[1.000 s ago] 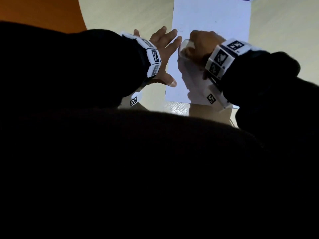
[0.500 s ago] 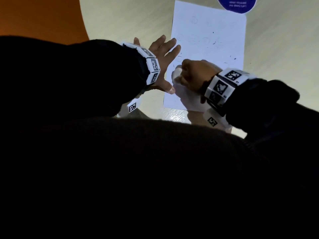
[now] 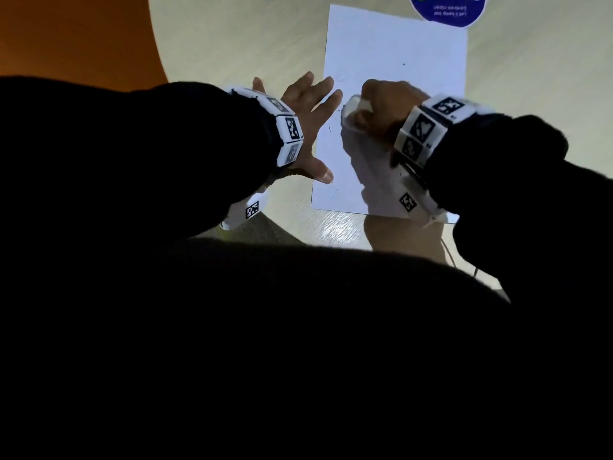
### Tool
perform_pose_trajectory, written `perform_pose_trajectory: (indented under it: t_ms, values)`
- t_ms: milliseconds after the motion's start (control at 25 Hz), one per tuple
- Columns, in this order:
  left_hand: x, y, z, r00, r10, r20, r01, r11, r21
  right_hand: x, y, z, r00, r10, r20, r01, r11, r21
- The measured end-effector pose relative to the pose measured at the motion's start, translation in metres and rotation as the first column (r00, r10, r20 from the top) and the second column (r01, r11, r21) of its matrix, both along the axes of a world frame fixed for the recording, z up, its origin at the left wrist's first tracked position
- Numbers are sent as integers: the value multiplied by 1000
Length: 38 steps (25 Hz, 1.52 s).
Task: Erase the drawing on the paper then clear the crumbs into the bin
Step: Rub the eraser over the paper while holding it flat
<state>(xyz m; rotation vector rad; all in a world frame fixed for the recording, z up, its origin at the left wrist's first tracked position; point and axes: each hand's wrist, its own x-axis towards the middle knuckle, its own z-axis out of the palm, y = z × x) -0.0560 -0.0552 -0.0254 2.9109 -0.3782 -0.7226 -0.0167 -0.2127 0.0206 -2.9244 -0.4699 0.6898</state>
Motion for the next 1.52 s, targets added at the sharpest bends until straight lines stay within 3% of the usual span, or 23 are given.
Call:
perform_pose_trajectory:
  t_ms: [120, 200, 360, 520, 680, 760, 920, 1040, 1120, 1240, 1360, 1440, 1520]
  values:
    - [1, 1, -1, 1000, 2, -7, -2, 1000, 9, -28, -6, -5, 997, 47, 60, -47, 999, 1]
    - [0, 1, -2, 1000, 1, 6, -1, 1000, -6, -49, -7, -8, 993, 118, 7, -118, 993, 8]
    - [1, -1, -1, 1000, -6, 4, 6, 1000, 6, -5, -2, -3, 1000, 7, 3, -8, 1000, 7]
    - [1, 1, -3, 1000, -3, 10, 3, 1000, 10, -46, -9, -10, 995, 100, 3, -100, 995, 12]
    - [1, 1, -3, 1000, -10, 11, 10, 1000, 9, 3, -7, -4, 999, 12, -45, -12, 1000, -11]
    - [2, 1, -3, 1000, -12, 14, 12, 1000, 14, 4, -8, -6, 1000, -13, 11, 13, 1000, 7]
    - [0, 2, -3, 1000, -13, 22, 13, 1000, 0, -48, -12, -10, 996, 93, -11, -93, 996, -2]
    - [0, 1, -3, 1000, -15, 18, 15, 1000, 8, -6, -8, -4, 998, 40, -52, -41, 999, -15]
    - [1, 1, -4, 999, -14, 30, 14, 1000, 2, 1, -10, -6, 1000, -5, -2, 5, 1000, 9]
    - [1, 4, -6, 998, -22, 52, 22, 1000, 3, -41, -10, -9, 997, 79, 17, -78, 997, -12]
    - [0, 4, -8, 998, -25, 56, 26, 1000, -16, -19, -9, -6, 989, 128, -80, -132, 990, -55]
    - [0, 2, -8, 999, -18, 43, 20, 999, -35, 4, -8, -4, 999, 46, -28, -47, 999, -6]
    - [1, 3, -8, 999, -17, 40, 18, 999, -28, -11, -10, -9, 995, 0, 97, -1, 1000, 13]
